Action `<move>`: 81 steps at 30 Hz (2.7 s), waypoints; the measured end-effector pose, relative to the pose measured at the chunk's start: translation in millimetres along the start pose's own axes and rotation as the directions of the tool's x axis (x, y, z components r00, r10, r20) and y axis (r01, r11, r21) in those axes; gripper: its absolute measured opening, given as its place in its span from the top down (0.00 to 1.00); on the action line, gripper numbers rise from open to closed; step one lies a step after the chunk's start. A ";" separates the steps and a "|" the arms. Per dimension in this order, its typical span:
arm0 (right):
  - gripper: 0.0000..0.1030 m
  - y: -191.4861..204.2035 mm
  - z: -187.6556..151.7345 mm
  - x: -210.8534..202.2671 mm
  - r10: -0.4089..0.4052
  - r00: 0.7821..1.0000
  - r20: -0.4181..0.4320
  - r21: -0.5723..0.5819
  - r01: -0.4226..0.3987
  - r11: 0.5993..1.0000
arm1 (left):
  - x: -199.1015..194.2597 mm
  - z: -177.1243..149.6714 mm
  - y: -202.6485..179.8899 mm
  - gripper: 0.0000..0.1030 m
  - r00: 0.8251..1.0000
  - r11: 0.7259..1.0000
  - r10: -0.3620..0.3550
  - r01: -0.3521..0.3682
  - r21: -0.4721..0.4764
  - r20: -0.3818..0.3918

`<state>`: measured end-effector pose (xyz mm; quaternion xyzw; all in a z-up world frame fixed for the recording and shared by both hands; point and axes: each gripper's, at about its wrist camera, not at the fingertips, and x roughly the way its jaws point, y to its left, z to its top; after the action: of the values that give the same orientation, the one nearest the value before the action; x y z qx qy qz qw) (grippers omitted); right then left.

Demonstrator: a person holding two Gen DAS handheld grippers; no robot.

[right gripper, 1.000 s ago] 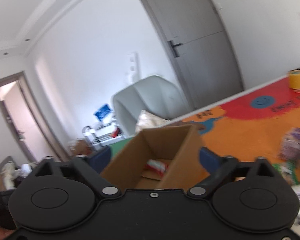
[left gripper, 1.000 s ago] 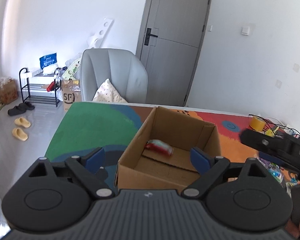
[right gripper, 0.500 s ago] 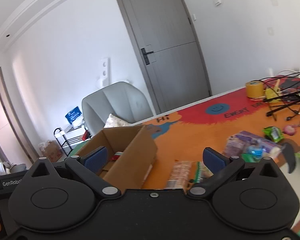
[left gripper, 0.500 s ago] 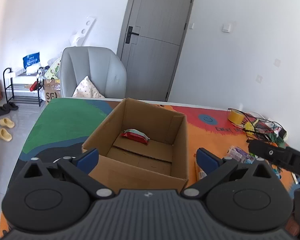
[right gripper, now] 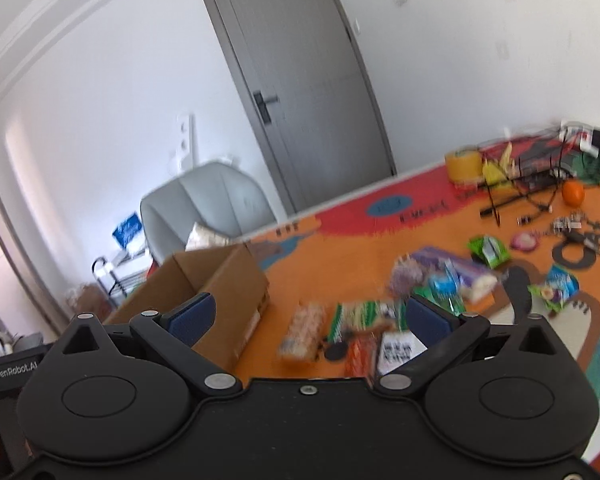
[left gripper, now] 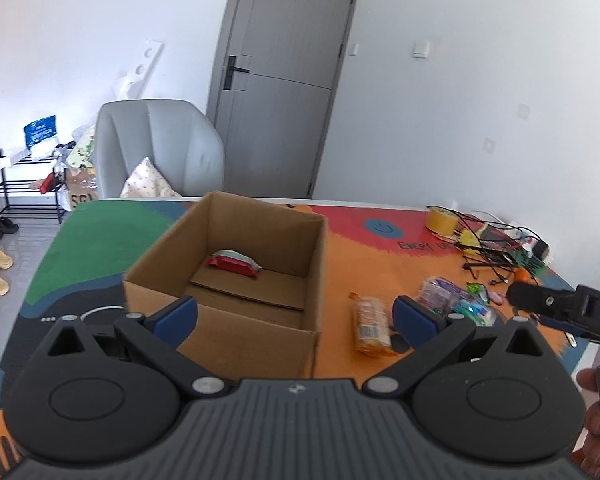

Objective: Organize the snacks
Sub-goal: 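Return the right tool to the snack pile while the left tool approaches the red-patterned bar, then grasp the red-patterned bar with the left tool while the right tool grasps the white cake pack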

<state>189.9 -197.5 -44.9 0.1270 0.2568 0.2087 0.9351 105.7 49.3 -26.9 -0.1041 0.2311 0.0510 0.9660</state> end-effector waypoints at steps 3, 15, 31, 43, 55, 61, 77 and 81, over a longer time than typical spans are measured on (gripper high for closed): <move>0.00 -10.6 -2.6 -1.0 -0.014 0.999 -0.041 0.013 0.015 1.000 | 3.4 -5.2 -12.0 0.00 1.000 1.000 -0.022 0.022 0.020 -0.009; 0.00 -49.8 -14.6 -21.5 -0.102 0.994 -0.051 -0.046 0.100 0.994 | 18.0 -24.6 -61.6 0.00 0.990 0.988 -0.115 0.122 0.093 -0.075; 0.17 -86.3 -32.0 -6.3 -0.038 0.996 -0.086 0.050 0.043 0.998 | 60.5 -39.9 -97.3 0.03 0.964 0.966 -0.226 0.239 0.094 -0.138; 0.19 -96.2 -37.9 20.8 -0.060 0.993 -0.098 0.097 0.069 0.993 | 121.7 -48.8 -102.5 0.39 0.942 0.963 -0.247 0.264 0.048 -0.228; 0.19 -99.8 -39.9 39.1 -0.082 0.991 -0.110 0.131 0.096 0.987 | 160.6 -59.1 -112.1 0.65 0.926 0.962 -0.232 0.263 0.069 -0.298; 0.19 -93.8 -41.9 49.8 -0.093 0.988 -0.122 0.120 0.108 0.987 | 155.3 -60.5 -107.6 0.79 0.932 0.963 -0.209 0.250 0.106 -0.295; 0.11 -64.0 -45.1 74.7 -0.132 0.982 -0.132 0.048 0.140 0.989 | 113.5 -44.0 -75.8 0.82 0.950 0.969 -0.209 0.233 0.079 -0.232; 0.07 -57.1 -47.2 78.8 -0.138 0.982 -0.125 0.038 0.144 0.989 | 107.6 -43.0 -67.5 0.82 0.953 0.971 -0.210 0.229 0.069 -0.217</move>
<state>244.8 -205.8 -137.7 0.1173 0.3268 0.1433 0.9268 192.4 -20.6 -101.6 -0.0884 0.3202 -0.0789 0.9399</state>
